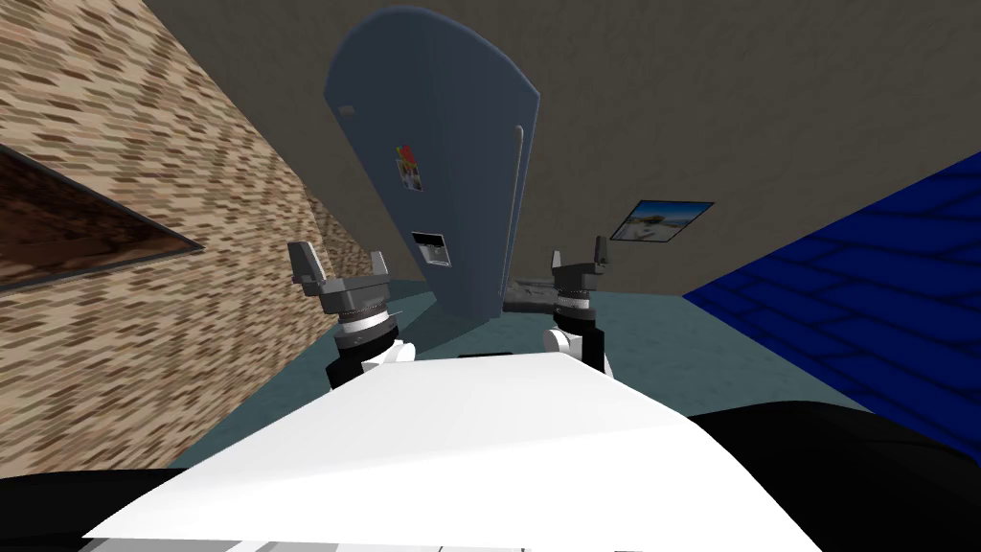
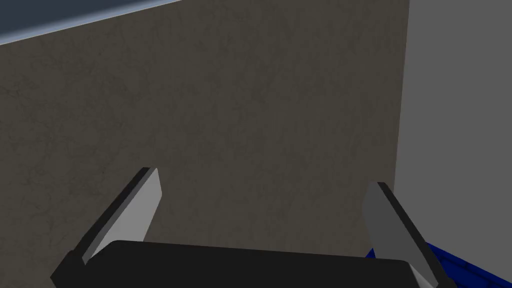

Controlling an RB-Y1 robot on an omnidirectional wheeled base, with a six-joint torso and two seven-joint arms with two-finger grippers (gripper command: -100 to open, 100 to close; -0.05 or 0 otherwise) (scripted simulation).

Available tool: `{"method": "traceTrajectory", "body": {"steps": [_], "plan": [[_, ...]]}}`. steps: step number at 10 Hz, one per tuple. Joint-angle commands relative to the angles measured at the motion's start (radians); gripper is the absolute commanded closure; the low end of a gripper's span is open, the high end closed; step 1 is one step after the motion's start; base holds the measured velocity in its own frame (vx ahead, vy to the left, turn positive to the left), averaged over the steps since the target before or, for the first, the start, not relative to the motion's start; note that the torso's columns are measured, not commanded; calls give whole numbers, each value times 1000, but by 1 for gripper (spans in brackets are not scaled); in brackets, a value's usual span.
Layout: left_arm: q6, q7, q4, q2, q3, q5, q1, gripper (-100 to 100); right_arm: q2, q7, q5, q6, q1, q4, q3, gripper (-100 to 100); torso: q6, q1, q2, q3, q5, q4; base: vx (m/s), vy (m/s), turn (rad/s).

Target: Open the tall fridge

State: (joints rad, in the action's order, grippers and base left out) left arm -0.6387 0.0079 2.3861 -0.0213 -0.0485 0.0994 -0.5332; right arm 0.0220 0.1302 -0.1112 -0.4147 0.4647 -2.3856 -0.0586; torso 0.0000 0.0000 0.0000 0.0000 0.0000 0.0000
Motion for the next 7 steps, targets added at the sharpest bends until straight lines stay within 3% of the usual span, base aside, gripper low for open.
{"method": "traceTrajectory", "body": {"steps": [1, 7], "plan": [[0, 0, 0, 0, 0, 0, 0, 0, 0, 0, 0, 0, 0, 0, 0, 0, 0, 0, 41, -82, 0, 41, 0, 0, 0], [0, 0, 0, 0, 0, 0, 0, 0, 0, 0, 0, 0, 0, 0, 0, 0, 0, 0, 470, -939, 0, 470, 0, 0, 0]]}}
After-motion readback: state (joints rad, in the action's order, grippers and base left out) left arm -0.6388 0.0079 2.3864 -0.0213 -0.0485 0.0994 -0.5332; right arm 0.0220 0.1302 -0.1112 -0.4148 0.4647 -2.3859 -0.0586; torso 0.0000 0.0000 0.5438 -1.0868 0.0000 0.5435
